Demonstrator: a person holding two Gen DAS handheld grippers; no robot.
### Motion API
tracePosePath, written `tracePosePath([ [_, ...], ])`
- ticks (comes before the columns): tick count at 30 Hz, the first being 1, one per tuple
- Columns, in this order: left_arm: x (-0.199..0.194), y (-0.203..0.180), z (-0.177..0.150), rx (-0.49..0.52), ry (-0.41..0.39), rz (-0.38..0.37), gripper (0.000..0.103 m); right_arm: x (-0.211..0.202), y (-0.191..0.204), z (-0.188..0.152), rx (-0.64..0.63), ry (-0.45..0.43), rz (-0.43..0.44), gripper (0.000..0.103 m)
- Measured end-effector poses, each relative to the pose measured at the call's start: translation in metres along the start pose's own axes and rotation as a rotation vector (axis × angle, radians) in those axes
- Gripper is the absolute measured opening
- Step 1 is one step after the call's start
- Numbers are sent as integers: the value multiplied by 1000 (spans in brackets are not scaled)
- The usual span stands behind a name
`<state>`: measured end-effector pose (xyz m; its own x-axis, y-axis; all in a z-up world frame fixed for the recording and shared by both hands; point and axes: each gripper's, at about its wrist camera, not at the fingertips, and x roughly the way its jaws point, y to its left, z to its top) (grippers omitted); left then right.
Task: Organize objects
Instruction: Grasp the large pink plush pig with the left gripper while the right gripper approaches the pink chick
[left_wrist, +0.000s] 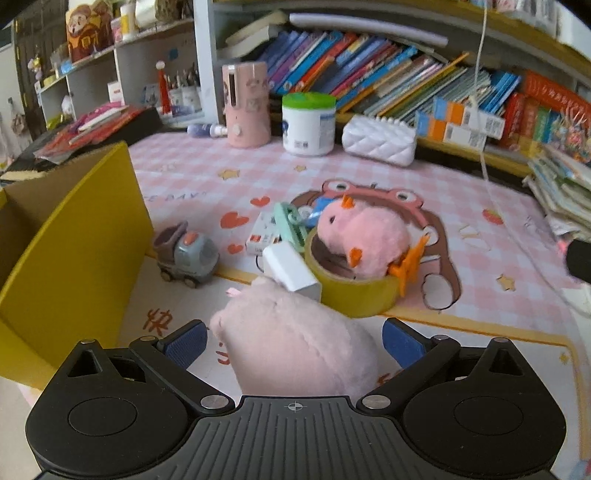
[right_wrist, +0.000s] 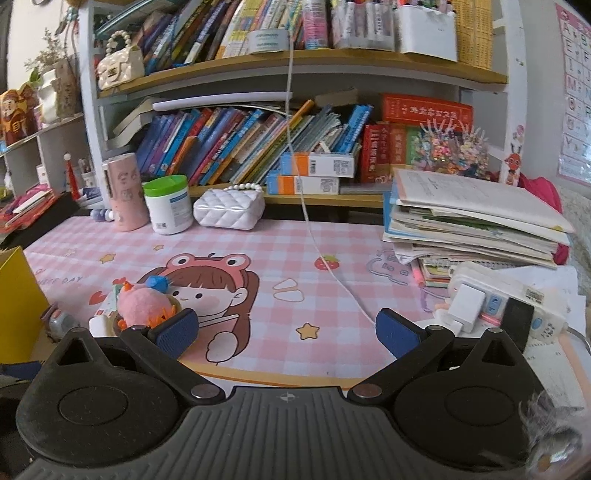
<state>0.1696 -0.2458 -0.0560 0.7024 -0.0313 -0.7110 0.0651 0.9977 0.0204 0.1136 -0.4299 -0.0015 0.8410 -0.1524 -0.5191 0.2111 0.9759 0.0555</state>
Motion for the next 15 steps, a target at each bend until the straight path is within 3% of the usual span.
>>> tracePosePath([
  [3,11,2,-2,-11,44,0,93,1,4,0,-22,2,17,103],
  [8,9,8,-3,-25,58,-29,71,7,9,1,-44,26,32,103],
  [15,-41,27,-1,-19,-67,-71,70,29,26,13,-93,56,101,101],
])
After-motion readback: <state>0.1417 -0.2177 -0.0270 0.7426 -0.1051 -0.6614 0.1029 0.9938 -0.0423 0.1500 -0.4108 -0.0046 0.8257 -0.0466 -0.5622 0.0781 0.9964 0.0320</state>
